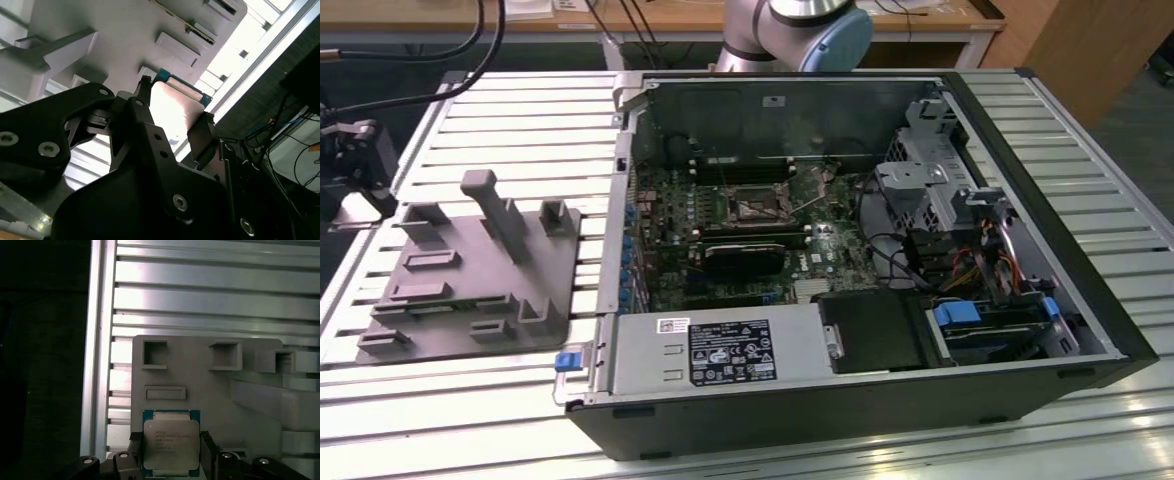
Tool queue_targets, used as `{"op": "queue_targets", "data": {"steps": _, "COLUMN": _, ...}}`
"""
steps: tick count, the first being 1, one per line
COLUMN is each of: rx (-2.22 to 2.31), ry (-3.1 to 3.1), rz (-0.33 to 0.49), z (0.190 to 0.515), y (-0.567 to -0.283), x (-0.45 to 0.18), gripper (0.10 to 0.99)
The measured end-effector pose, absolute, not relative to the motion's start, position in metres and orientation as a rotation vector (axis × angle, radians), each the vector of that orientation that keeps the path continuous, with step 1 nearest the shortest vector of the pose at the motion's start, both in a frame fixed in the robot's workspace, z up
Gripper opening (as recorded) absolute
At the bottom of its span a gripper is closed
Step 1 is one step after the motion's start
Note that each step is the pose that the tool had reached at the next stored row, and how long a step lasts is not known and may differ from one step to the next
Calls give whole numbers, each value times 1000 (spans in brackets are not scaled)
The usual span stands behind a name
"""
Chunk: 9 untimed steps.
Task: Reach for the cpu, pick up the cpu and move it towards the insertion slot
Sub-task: 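Pick up the cpu and move it towards the insertion slot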
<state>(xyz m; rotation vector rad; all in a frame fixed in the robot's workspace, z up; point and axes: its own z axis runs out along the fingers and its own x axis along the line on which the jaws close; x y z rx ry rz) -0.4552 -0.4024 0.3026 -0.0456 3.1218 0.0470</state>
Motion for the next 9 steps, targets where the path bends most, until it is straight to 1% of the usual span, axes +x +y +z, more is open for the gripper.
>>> {"op": "queue_targets", "data": {"steps": 9, "rx": -45, "ry": 3122, "rz": 47, "z": 326, "y": -402, "x": -455, "gripper": 541}}
